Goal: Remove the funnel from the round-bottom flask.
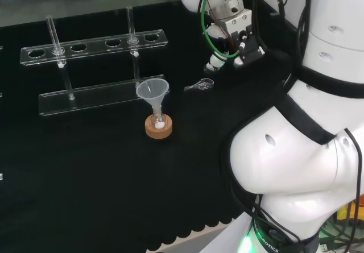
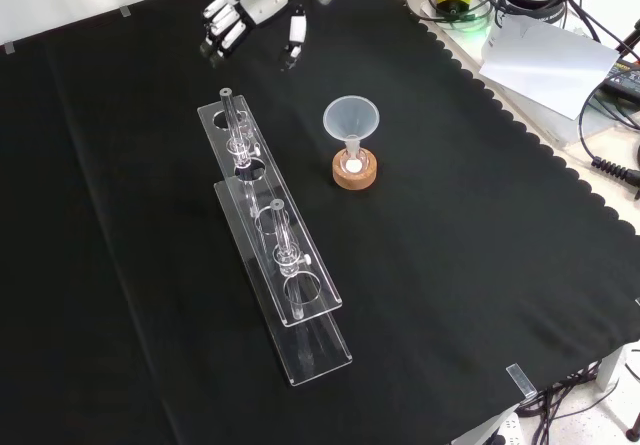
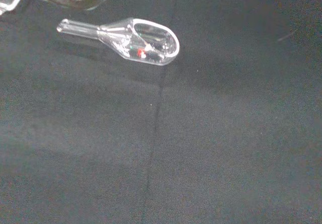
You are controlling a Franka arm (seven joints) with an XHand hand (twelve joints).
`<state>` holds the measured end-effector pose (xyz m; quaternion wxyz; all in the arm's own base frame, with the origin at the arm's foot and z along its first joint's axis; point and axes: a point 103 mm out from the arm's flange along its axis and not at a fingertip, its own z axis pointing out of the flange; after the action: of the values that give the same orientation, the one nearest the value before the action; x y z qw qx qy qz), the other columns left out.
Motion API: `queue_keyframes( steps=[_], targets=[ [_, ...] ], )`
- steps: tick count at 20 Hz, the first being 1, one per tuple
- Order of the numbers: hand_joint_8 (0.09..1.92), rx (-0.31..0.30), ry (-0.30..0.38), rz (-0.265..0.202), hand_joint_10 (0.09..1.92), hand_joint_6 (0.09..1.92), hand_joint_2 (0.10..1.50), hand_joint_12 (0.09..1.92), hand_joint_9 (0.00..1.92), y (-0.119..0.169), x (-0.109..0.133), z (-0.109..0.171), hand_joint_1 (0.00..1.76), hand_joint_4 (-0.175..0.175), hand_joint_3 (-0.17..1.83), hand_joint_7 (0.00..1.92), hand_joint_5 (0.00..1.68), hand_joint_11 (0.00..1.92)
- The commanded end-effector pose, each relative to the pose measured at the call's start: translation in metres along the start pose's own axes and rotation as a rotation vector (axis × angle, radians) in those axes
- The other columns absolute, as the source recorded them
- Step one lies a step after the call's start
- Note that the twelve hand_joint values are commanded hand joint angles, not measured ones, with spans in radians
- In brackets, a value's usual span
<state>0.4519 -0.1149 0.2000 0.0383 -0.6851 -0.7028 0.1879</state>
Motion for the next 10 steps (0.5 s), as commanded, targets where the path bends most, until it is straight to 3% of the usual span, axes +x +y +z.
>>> queue_keyframes(
  steps=[1, 7, 10],
  targets=[
    [0.57, -0.001, -0.008, 0.025, 0.72, 0.09, 0.68, 1.42, 0.25, -0.031, 0.016, -0.016, 0.78, -0.069, 0.44, 0.0, 0.34, 0.04],
    [0.57, -0.002, 0.003, 0.003, 0.72, 0.09, 0.69, 1.42, 0.26, -0.055, 0.039, -0.032, 0.76, -0.069, 0.44, 0.0, 0.34, 0.06],
    [0.6, 0.019, 0.055, -0.011, 0.72, 0.09, 0.7, 1.42, 0.29, -0.068, 0.053, -0.039, 0.7, -0.071, 0.45, 0.03, 0.32, 0.11]
  ],
)
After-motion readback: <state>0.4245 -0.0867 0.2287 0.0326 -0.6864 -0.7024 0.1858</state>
